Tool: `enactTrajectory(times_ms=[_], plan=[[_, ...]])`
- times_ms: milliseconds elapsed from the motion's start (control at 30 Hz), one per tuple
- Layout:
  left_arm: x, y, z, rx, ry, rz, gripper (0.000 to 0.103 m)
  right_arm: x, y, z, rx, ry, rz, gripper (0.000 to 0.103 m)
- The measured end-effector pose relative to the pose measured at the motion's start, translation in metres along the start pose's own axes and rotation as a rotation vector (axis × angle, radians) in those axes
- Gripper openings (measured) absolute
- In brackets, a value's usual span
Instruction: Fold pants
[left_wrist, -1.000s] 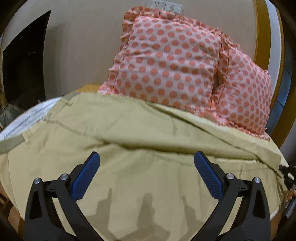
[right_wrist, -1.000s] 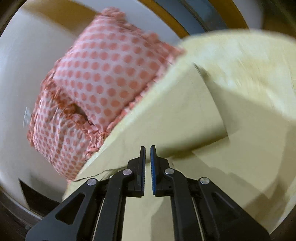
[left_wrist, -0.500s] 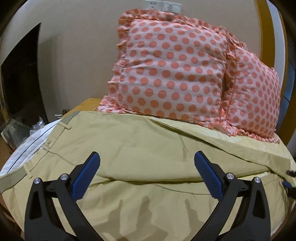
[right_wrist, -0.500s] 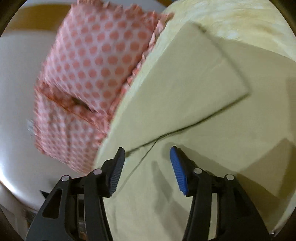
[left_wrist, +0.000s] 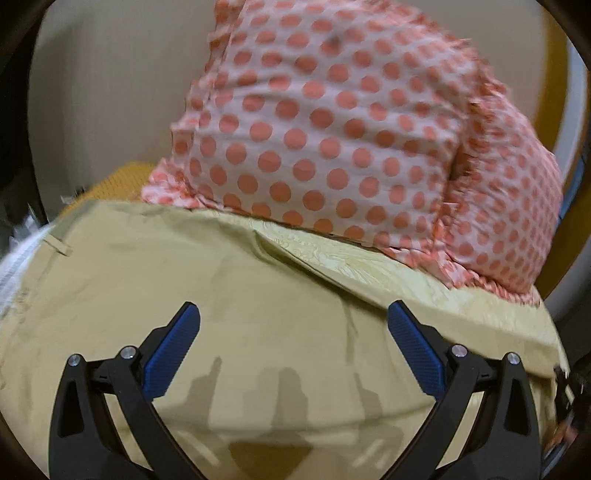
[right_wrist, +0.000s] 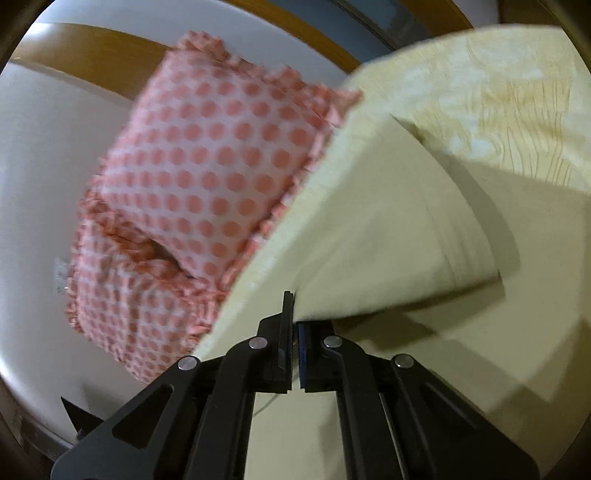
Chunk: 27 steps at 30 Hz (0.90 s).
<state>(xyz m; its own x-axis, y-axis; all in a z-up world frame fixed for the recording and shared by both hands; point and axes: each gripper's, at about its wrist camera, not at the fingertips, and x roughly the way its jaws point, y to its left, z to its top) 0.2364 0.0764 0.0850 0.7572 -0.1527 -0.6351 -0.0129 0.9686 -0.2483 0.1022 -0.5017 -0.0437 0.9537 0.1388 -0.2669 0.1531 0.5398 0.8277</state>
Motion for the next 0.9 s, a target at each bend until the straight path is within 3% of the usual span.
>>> enactTrajectory(times_ms=[67,200,367,400,467,500,567,700,767,900], plan=[[0.028,0.006,0.012,-0.049,0.067,0.000,0.087,-0.006,0.007,0.001,-0.011,-0.022,0.039,0.002],[0.073,0.019,0.024,-0.179,0.179,-0.030,0.082,-0.018,0.018,0.004,-0.040,-0.057,0.083,0.002],[0.095,0.023,0.033,-0.248,0.193,0.009,0.080,-0.025,0.021,0.004,-0.074,-0.057,0.094,0.002],[0.100,0.024,0.034,-0.251,0.199,0.025,0.071,-0.024,0.021,0.004,-0.076,-0.054,0.093,0.002],[0.110,0.031,0.034,-0.262,0.232,-0.007,0.005,-0.024,0.020,0.005,-0.076,-0.049,0.094,0.002],[0.110,0.038,0.030,-0.300,0.249,-0.042,0.005,-0.024,0.019,0.005,-0.077,-0.045,0.096,0.002],[0.093,0.046,0.022,-0.332,0.221,-0.064,0.005,-0.028,0.017,0.006,-0.076,-0.041,0.104,0.002],[0.008,0.043,-0.005,-0.249,0.107,-0.089,0.005,-0.049,0.011,0.009,-0.075,-0.068,0.116,0.002],[-0.048,0.044,-0.033,-0.223,0.044,-0.111,0.005,-0.063,0.003,0.008,-0.081,-0.076,0.097,0.002],[-0.118,0.041,-0.108,-0.187,0.003,-0.050,0.005,-0.077,-0.019,-0.001,-0.067,-0.053,0.035,0.002]])
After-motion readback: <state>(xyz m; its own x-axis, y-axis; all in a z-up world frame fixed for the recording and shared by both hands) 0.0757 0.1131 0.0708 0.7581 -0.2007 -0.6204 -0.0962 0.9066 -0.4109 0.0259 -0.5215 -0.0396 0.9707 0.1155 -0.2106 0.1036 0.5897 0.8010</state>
